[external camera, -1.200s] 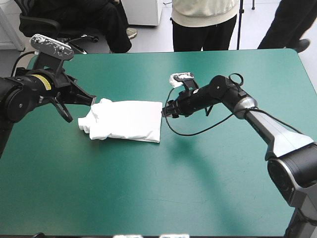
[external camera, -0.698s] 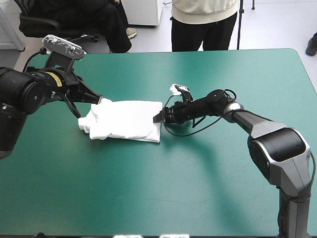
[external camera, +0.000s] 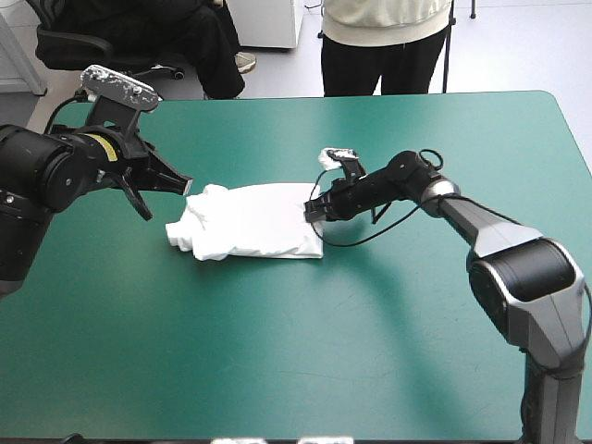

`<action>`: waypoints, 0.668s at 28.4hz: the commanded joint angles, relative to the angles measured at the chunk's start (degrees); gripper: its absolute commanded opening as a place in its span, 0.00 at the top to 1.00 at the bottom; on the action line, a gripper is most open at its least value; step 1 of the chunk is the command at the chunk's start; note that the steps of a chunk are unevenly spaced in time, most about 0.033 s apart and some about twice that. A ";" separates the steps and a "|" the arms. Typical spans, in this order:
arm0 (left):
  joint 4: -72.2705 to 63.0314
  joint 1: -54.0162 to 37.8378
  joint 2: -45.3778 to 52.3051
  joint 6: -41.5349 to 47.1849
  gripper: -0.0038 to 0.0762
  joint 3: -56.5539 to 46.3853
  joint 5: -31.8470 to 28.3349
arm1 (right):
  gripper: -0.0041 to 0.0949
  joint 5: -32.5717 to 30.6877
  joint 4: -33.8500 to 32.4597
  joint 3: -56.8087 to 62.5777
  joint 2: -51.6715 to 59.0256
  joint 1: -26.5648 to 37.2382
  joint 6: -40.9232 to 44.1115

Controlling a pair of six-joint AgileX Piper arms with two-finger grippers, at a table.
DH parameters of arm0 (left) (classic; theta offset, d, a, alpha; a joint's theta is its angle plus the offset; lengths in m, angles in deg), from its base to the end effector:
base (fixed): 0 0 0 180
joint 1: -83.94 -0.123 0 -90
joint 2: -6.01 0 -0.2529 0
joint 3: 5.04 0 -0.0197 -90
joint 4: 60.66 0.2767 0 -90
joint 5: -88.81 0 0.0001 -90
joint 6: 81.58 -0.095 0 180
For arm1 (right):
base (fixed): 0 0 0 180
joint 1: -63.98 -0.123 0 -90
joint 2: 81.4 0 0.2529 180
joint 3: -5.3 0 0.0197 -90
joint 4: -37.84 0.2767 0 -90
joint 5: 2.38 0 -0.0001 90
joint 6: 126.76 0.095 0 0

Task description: Fold the cloth

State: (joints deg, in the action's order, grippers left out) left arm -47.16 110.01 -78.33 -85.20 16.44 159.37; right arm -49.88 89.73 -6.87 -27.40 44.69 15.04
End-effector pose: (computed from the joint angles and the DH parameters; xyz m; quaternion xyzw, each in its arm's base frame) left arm 0.2608 -0.1043 0.4553 0.2261 0.8837 0.0386 0.4080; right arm 0.4073 0.2010 0.1683 -0.2169 0.8931 0.3373 0.2040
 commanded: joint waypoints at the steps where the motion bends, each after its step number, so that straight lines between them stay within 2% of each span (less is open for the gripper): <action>1: 0.65 0.15 1.32 0.33 0.97 1.44 1.35 | 0.95 -1.27 -15.88 1.34 10.36 3.66 8.30; 2: 0.65 0.15 1.32 0.33 0.97 1.44 1.35 | 0.95 -1.54 -21.08 3.15 12.76 4.88 10.90; 3: 0.53 0.15 1.32 0.33 0.97 1.44 1.35 | 0.95 -2.25 -29.00 7.82 17.75 8.05 14.30; 8: 0.44 0.15 1.32 0.33 0.97 1.44 1.35 | 0.95 -2.59 -39.09 20.14 30.11 17.96 21.05; 13: 0.44 0.15 1.32 -0.38 0.97 1.44 1.45 | 0.96 -2.59 -50.20 29.46 39.64 31.04 27.40; 16: 0.17 0.15 1.32 -1.01 0.97 1.44 2.15 | 0.96 -1.97 -53.13 31.73 41.58 37.79 27.66; 19: 0.64 0.25 1.32 -1.26 0.97 1.44 2.31 | 0.90 -0.44 -52.57 32.36 41.12 42.48 27.41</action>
State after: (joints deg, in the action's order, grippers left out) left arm -47.16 110.01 -78.33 -86.37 16.44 159.37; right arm -53.22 37.50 26.22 12.12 83.55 42.46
